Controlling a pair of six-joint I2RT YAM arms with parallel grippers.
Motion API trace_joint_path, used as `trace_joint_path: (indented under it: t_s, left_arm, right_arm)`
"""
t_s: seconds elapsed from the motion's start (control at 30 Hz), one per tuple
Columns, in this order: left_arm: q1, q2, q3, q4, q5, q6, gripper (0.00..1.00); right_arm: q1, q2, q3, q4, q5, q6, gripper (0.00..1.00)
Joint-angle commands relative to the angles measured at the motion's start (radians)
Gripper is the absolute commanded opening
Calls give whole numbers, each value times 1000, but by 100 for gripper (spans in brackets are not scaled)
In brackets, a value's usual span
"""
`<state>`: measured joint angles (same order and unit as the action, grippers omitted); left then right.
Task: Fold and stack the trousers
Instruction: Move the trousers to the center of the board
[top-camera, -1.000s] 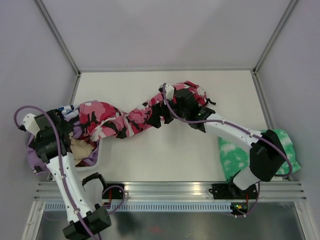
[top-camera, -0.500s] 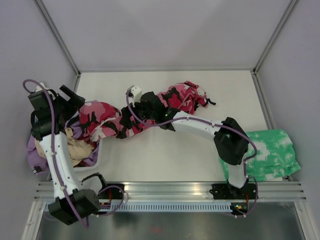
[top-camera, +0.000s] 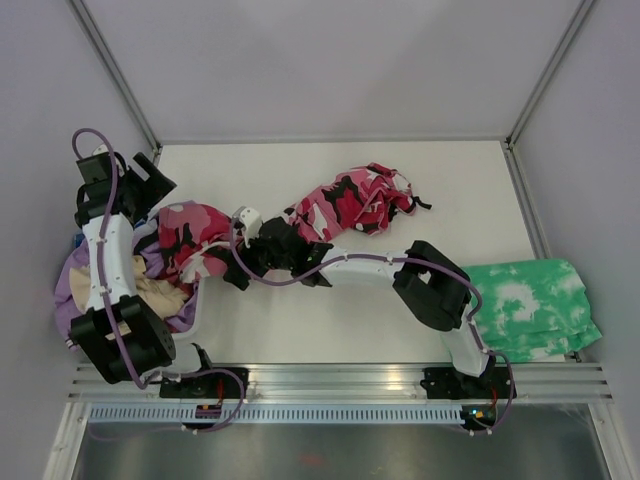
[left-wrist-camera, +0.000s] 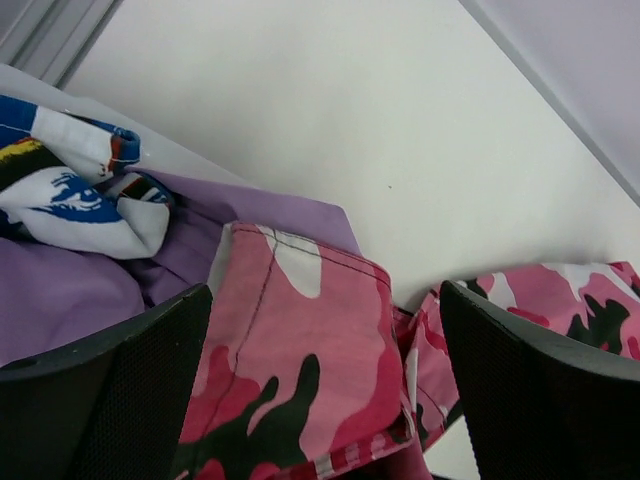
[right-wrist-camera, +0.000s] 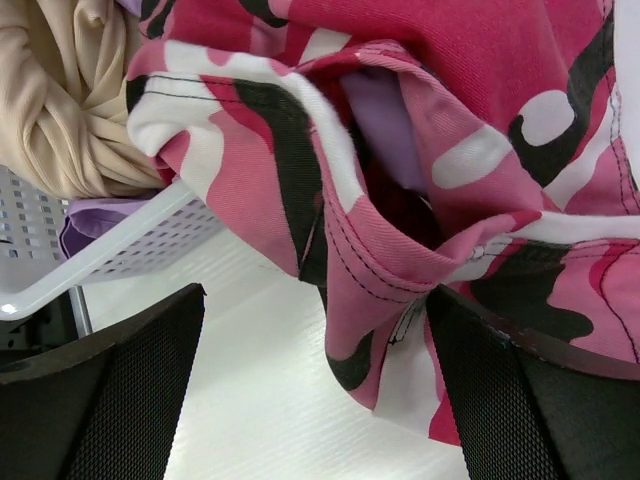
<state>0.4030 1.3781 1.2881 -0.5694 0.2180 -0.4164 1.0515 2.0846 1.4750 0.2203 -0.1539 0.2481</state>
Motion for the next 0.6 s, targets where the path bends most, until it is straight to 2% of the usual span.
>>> trace_joint_path:
  t_s: [0.0,0.17,0.33,0.5,0.57]
  left_arm:
    - [-1,27,27,107,-46,62,100]
    - [-1,91,2,158,-51,87,100]
    - [-12,145,-19,219,20,77,100]
    - [-62,188,-23,187,-34,77,99]
    - [-64,199,-33,178,-42,68,96]
  right_arm:
    - [-7,-12,15,86,39,-10,98]
    - [-7,-20,10,70,93,-30,98]
    - [-7,-8,10,68,102,-32,96]
    - [-7,2,22,59,122,-29,95]
    - [-8,2,22,62,134,-27,91]
